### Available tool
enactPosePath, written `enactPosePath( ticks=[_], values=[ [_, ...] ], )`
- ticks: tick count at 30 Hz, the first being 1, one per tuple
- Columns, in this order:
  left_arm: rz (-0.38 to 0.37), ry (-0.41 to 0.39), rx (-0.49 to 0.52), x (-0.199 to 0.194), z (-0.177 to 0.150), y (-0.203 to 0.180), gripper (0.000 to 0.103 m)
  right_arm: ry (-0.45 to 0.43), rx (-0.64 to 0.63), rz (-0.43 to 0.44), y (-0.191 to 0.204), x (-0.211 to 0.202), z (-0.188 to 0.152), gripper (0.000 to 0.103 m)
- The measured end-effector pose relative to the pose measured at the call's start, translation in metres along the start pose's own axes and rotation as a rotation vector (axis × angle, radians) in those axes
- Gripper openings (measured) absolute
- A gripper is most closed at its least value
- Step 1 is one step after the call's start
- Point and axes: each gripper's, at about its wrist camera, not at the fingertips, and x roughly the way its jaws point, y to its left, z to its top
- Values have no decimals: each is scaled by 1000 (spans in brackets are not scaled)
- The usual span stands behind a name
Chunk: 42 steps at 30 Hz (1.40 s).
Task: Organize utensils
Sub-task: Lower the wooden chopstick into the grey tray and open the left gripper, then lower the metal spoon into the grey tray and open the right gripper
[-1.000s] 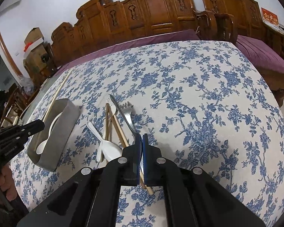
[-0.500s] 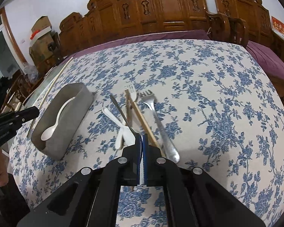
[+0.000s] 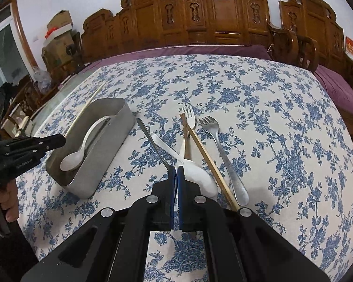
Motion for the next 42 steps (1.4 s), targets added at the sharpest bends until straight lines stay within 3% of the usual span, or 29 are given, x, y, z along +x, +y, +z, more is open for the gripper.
enactPosePath(
  ticks=[9,27,42],
  values=[
    [-31,26,-50,16,-8,22,4,3,-7,-8,26,7,14,3],
    [-46,-54,-67,-8,1,50,5,-5,-86,-20,100,22,39,3],
    [-58,-92,-107,-24,15,85,5,29,-200,-163,148,64,51,3]
  ],
)
